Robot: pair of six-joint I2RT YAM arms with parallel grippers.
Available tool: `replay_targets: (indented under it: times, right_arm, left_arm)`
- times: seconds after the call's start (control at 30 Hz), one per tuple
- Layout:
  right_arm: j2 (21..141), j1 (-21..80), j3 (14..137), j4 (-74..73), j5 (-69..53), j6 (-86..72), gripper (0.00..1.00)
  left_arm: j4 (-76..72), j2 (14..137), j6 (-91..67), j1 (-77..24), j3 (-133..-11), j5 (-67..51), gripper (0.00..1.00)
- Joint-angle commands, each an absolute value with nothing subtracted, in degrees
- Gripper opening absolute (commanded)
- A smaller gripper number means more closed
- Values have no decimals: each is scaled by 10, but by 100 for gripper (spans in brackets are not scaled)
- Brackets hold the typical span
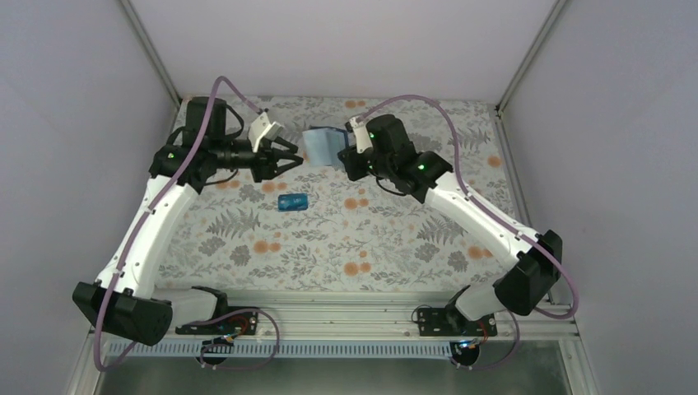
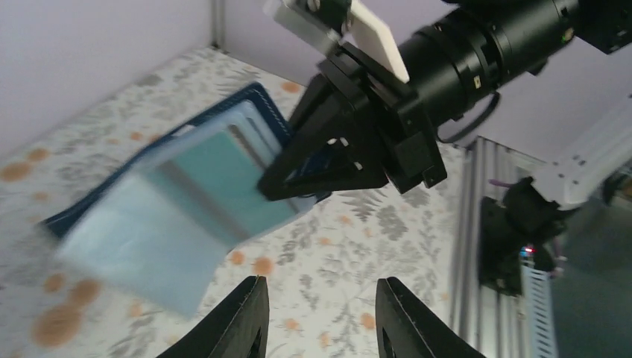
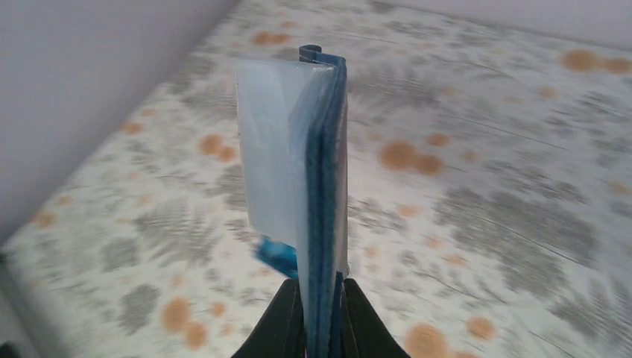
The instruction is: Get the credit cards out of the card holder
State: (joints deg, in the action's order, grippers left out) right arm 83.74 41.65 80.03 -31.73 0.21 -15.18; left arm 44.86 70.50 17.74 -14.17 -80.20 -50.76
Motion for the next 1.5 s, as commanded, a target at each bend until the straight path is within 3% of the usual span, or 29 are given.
replay_targets:
  times: [0.0, 0.2, 0.57, 0.77, 1.0, 1.13, 1.43, 1.47]
  right_arm:
    - [812, 424, 791, -205, -217, -123, 4]
    - [765, 418, 761, -131, -367, -104, 4]
    - [730, 411, 724, -70, -512, -92, 4]
    - [731, 411, 720, -59, -541, -75, 4]
    - [760, 411, 728, -58, -530, -77, 4]
    - [770, 411, 730, -52, -535, -71, 4]
    - [758, 394, 733, -97, -504, -42, 4]
    - [751, 391, 733, -102, -498, -38, 4]
  left_arm:
    - [419, 714, 151, -152, -775, -588, 38]
    - [415, 707, 138, -149, -779, -517, 42]
    - [416, 686, 144, -136, -778, -583, 42]
    - [424, 679, 153, -136, -775, -664, 16]
    - [456, 673, 185, -137, -796, -754, 14]
    - [456, 677, 186, -139, -796, -766, 3]
    - [537, 663, 287, -134, -814, -771, 3]
    - [533, 662, 279, -131, -812, -756, 14]
